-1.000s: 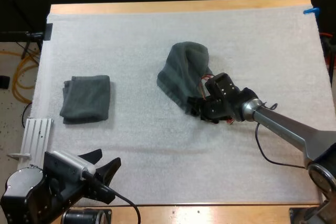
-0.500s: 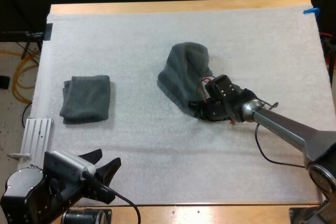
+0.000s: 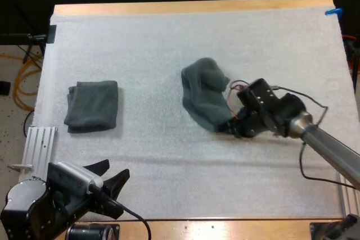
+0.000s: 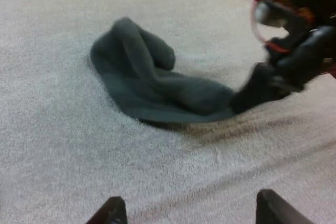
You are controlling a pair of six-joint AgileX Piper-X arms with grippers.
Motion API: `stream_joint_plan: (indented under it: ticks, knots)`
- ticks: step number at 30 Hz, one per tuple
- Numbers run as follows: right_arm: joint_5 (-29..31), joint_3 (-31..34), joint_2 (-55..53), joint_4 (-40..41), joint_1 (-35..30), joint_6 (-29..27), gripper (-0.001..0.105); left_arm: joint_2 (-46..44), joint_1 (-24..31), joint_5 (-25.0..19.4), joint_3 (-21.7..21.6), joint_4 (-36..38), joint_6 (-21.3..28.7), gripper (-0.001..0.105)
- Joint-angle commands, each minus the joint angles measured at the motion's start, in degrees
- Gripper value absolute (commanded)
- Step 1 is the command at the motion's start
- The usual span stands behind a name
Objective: Pick towel from pile fold and stack
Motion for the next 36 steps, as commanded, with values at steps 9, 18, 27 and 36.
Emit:
stream_joint_plan:
  ticks: [9,18,27,36]
  knots:
    - [20.3,4.4,-6.3,13.4,0.0,-8.8,0.000,3.9,0.1,1.9,-0.3,-0.2,0.1,0.051]
    - [5.8,1.1,-6.1,2.4,0.0,-10.4,0.000,8.7,0.1,6.9,-0.3,-0.3,0.2,0.051]
    - [-5.2,-14.3,-6.0,-16.7,0.0,-3.1,0.000,8.7,0.1,6.9,-0.6,-1.2,0.2,0.051]
    - [-11.0,-22.5,-3.3,-24.9,0.0,3.4,0.000,8.3,0.1,6.9,-0.6,-1.5,0.4,0.051]
